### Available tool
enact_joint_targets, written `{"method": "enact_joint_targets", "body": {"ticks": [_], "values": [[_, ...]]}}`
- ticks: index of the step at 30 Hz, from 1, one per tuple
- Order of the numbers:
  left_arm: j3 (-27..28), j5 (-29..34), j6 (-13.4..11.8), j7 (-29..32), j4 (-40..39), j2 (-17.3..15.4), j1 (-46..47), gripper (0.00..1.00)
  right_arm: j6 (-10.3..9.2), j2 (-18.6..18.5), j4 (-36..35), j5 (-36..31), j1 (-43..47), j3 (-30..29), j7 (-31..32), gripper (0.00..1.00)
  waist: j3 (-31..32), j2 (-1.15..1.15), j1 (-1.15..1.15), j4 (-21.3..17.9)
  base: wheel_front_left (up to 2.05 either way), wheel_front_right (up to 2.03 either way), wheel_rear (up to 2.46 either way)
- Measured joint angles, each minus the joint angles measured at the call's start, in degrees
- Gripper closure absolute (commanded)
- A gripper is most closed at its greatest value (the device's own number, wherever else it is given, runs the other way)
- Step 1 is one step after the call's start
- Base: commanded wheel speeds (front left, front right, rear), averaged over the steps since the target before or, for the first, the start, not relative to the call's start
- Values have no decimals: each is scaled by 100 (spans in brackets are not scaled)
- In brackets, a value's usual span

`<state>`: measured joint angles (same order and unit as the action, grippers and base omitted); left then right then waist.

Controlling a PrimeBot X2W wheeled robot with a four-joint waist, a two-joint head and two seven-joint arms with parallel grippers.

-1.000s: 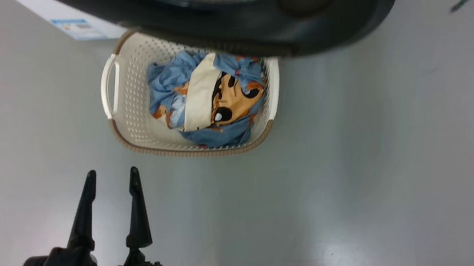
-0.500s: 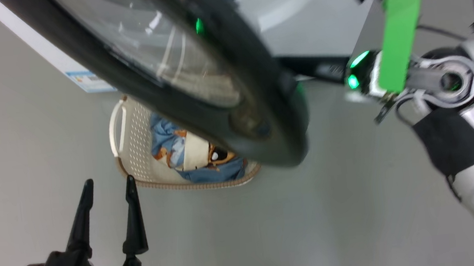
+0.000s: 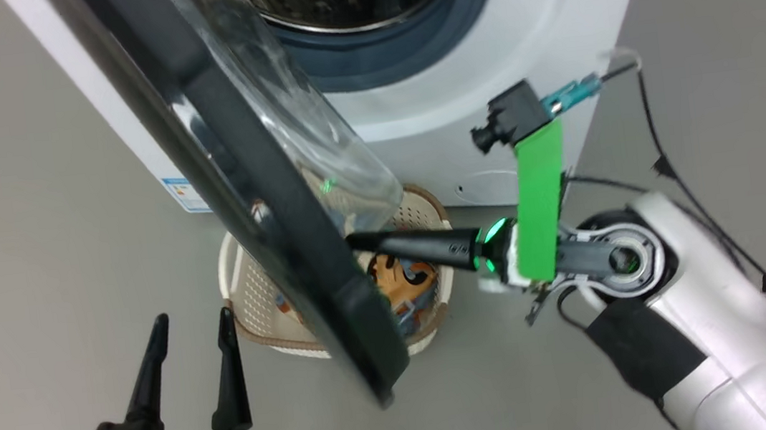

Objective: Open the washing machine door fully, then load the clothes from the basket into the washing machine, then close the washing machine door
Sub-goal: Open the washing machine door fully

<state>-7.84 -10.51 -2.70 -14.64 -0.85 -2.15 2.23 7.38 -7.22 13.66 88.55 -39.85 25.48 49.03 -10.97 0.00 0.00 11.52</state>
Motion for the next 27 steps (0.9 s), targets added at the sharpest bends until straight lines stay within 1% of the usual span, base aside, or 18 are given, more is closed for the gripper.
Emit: {"method": "enact_joint_targets", "body": {"ticks": [7,12,14,18,23,24,25,26,27], "values": [[-38,-64,-7,0,40,-2,-143,0,0,204,33,153,343,398,-389,100,309,0,0,233,0,0,0],[-78,-114,-8,0,47,-3,-157,0,0,233,76,243,568,666,-698,100,495,0,0,381,0,0,0],[-92,-134,-8,0,51,-4,-226,0,0,232,78,396,611,744,-804,100,553,0,0,424,0,0,0],[-75,-141,-14,0,55,-7,-270,0,0,279,46,464,620,889,-937,100,632,0,0,432,0,0,0],[33,-141,-7,0,59,-7,-339,0,0,302,-53,405,729,810,-1055,100,680,0,0,316,0,0,0],[60,-141,-5,0,66,-7,-344,0,0,282,-110,350,758,755,-1116,69,693,0,0,289,0,0,0],[90,-140,-4,0,69,-7,-345,0,0,257,-183,311,797,688,-1206,33,706,0,0,260,0,0,0],[116,-140,2,0,74,-7,-345,0,0,215,-263,276,839,630,-1293,0,718,0,0,229,0,0,0],[146,-140,3,0,78,-7,-347,0,0,168,-343,256,883,561,-1382,0,730,0,0,196,0,0,0]]}}
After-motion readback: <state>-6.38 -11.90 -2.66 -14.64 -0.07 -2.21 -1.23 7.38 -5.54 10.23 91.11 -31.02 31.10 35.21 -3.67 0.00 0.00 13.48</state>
